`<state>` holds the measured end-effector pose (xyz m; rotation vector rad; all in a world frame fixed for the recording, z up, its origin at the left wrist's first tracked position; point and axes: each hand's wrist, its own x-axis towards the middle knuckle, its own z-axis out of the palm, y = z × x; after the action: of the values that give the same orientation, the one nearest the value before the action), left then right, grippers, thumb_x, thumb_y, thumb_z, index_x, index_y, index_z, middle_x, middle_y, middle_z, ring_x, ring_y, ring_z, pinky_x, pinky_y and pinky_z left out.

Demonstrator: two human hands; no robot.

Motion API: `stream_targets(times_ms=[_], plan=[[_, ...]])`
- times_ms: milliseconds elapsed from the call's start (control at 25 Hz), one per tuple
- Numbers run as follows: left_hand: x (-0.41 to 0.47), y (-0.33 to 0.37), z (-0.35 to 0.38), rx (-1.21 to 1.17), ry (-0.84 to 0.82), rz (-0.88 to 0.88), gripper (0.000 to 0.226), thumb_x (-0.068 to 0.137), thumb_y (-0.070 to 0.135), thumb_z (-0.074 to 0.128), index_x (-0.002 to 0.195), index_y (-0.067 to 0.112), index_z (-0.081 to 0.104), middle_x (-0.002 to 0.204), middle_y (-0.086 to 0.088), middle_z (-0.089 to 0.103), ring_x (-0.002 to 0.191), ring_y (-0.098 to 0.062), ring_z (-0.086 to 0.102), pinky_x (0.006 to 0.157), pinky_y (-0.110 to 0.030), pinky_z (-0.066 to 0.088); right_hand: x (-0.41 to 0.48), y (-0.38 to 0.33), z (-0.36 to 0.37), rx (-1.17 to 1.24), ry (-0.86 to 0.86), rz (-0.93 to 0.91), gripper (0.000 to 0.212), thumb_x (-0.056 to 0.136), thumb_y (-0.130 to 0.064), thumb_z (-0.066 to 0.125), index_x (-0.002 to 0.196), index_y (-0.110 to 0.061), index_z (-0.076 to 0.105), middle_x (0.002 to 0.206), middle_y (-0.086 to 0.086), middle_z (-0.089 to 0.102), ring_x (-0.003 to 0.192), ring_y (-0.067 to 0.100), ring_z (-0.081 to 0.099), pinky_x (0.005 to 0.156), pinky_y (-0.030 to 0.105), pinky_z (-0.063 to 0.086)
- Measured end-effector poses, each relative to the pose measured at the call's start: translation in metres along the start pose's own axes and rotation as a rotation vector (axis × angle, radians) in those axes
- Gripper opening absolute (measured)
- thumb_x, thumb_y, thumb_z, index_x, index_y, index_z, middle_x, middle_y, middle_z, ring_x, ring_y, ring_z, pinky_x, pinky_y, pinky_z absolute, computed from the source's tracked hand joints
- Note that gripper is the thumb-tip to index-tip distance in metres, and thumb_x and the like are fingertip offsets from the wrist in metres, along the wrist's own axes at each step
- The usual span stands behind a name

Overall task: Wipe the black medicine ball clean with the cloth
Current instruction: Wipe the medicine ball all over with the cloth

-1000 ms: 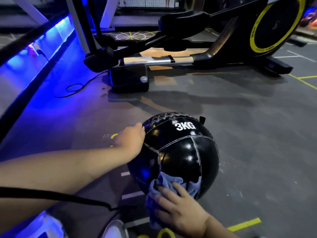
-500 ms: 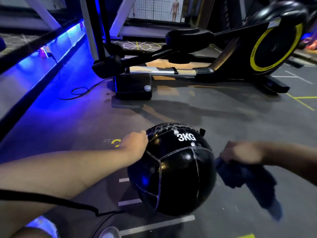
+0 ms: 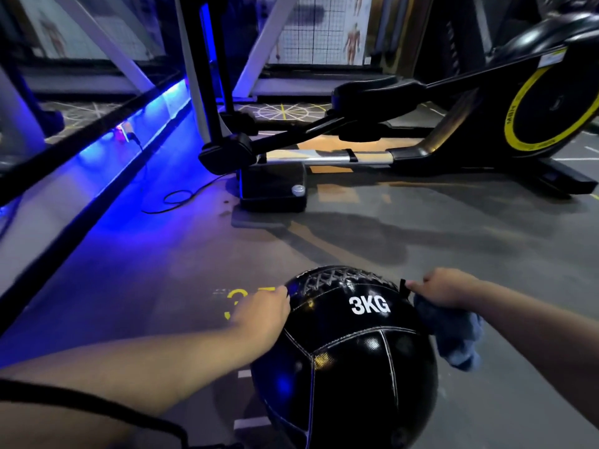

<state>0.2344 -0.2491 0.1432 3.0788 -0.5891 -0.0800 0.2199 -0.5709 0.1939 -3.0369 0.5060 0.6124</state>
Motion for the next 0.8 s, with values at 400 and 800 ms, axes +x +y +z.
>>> stream_targets(times_ms=[400,800], plan=[[-0.012,-0.007,-0.003,0.071,-0.029,0.052,0.024,0.105,0.022,0.031,0.122,0.014,0.046,0.074,-0.002,0.037,0.092,-0.033,0.065,0.068,-0.037,0.047,0.019,0.004,0.013,0.131,-0.075,-0.176,0.035,0.100,-0.036,0.049,0.068,-0.021,0.054,0.086,0.000,0.063,0.086,0.014,0.056,0.066,0.024,0.040],[0.000,-0.026,-0.020,-0.189,-0.108,0.047,0.028,0.097,0.030,0.040,0.090,0.010,0.058,0.104,-0.015,0.059,0.091,-0.035,0.059,0.071,-0.033,0.044,-0.101,0.019,0.047,0.402,-0.132,-0.166,0.038,0.097,-0.027,0.057,0.061,-0.014,0.054,0.061,-0.008,0.052,0.058,0.004,0.044,0.059,0.016,0.041]])
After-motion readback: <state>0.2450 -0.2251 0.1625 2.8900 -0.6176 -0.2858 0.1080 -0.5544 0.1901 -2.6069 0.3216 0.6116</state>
